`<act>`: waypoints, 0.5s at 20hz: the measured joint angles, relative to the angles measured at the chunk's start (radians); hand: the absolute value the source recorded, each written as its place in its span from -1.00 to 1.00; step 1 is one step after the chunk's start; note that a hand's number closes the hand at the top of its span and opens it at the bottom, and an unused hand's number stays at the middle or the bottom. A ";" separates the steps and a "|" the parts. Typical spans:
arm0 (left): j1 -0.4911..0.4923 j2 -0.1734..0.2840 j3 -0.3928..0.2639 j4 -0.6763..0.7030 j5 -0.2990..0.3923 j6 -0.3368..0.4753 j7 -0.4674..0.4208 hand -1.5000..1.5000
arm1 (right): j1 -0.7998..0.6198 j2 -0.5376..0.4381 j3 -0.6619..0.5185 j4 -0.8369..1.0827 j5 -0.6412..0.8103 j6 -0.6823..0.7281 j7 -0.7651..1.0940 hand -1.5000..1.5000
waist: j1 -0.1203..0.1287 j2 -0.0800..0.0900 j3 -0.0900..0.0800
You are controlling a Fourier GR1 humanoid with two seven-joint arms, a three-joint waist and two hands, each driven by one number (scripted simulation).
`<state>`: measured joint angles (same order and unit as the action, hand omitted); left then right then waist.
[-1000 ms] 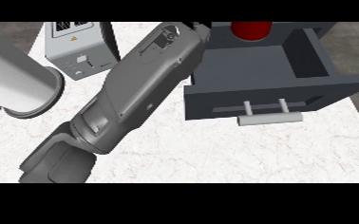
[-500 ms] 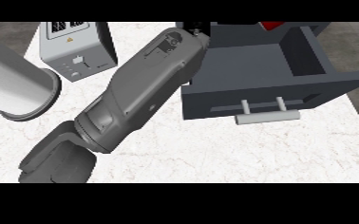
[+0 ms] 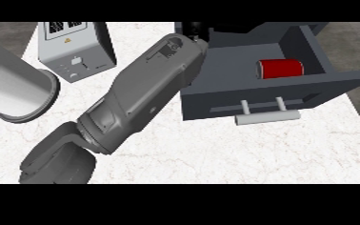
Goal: Pick up the can, place it into the drawer and close the drawer
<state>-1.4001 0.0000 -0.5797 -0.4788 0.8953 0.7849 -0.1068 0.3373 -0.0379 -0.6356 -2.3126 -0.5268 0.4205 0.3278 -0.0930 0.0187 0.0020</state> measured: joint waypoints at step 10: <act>0.005 0.000 -0.014 0.028 0.073 -0.008 -0.079 -1.00 | -0.027 -0.019 -0.010 -0.009 0.039 0.016 -0.040 -1.00 | 0.001 0.002 0.000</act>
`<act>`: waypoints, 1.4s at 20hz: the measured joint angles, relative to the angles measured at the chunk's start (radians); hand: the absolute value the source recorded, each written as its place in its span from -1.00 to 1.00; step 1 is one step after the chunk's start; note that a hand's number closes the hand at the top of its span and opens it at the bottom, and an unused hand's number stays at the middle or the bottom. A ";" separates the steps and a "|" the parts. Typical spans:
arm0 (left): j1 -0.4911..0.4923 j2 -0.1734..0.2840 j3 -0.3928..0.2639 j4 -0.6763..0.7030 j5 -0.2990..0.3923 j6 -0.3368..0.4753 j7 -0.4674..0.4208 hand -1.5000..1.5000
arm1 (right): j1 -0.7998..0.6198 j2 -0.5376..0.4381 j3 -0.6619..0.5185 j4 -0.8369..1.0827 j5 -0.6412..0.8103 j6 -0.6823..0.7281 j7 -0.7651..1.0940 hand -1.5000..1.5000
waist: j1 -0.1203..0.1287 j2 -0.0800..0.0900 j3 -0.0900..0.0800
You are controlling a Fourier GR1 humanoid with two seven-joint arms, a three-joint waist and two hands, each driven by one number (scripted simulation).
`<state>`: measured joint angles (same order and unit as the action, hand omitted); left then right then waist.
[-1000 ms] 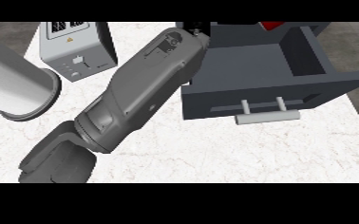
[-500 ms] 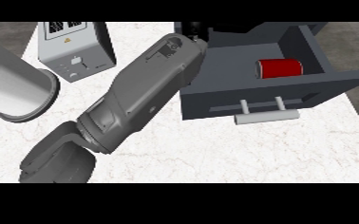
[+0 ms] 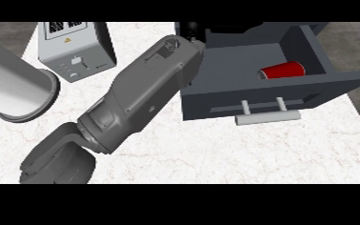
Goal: Pick up the can, place it into the drawer and close the drawer
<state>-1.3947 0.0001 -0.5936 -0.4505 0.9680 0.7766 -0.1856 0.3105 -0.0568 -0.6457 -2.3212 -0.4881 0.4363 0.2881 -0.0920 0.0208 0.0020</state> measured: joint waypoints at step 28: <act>-0.017 0.004 -0.005 -0.066 0.078 0.026 -0.071 -1.00 | -0.429 -0.060 0.502 0.152 1.077 -0.106 -0.243 -1.00 | 0.098 -0.011 -0.002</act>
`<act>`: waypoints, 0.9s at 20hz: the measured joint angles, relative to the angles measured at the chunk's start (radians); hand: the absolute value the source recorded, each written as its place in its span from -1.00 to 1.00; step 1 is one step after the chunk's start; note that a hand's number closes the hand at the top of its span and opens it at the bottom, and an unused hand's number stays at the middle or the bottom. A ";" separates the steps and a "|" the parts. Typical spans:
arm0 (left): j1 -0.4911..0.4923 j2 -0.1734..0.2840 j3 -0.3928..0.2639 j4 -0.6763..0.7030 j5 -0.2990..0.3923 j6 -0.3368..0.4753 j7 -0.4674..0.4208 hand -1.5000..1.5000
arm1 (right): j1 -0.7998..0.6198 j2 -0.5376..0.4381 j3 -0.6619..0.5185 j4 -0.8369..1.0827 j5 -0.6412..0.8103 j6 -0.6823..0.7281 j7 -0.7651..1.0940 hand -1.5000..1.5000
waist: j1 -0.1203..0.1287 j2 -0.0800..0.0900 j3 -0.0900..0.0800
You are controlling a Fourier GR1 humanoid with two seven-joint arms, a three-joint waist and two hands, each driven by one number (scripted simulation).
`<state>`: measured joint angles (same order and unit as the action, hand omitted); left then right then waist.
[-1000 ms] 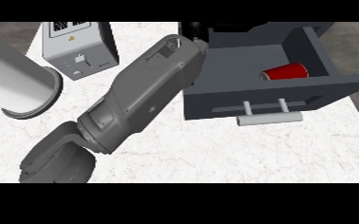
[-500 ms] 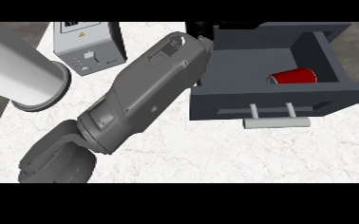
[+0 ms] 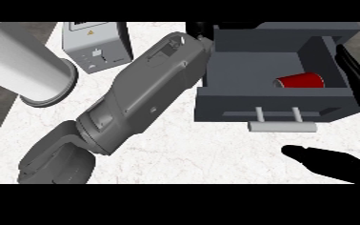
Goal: Pick up the can, place it into the drawer and close the drawer
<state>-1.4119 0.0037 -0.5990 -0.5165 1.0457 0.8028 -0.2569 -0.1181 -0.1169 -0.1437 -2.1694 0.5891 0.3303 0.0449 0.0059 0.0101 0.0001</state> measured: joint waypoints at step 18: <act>0.080 0.155 -0.010 -0.176 -0.096 0.038 0.159 -1.00 | -0.366 -0.043 0.192 0.743 0.487 -0.304 -0.127 -1.00 | 0.032 -0.010 0.000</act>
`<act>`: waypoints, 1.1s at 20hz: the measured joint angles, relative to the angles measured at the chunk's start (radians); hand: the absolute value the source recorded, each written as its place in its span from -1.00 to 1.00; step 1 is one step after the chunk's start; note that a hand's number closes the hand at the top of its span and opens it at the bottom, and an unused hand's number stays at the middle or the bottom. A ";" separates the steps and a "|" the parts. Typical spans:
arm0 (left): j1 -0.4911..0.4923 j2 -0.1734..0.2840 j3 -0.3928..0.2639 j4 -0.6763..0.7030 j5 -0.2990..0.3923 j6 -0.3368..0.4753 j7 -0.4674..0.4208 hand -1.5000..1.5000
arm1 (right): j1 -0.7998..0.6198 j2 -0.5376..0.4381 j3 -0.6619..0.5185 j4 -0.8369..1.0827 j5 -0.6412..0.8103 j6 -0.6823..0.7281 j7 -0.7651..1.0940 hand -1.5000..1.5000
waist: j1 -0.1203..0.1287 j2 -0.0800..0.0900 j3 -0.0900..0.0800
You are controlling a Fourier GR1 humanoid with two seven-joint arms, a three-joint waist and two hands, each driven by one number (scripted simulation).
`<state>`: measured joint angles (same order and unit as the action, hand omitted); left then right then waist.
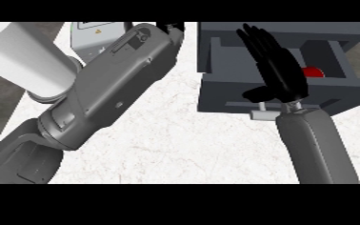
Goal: Pick up the can, place it into the drawer and close the drawer
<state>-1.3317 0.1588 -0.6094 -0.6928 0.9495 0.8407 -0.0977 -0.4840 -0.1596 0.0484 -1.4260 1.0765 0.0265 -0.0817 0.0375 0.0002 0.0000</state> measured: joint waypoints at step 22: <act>0.158 0.209 0.025 -0.297 -0.088 0.003 0.142 -1.00 | -0.397 -0.010 -0.143 0.842 0.185 -0.539 -0.074 -1.00 | 0.030 0.000 -0.013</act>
<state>-1.1734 0.3682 -0.5844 -0.9899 0.8616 0.8439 0.0444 -0.8814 -0.1698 -0.0944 -0.5839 1.2620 -0.5127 -0.1553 0.0673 0.0007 -0.0131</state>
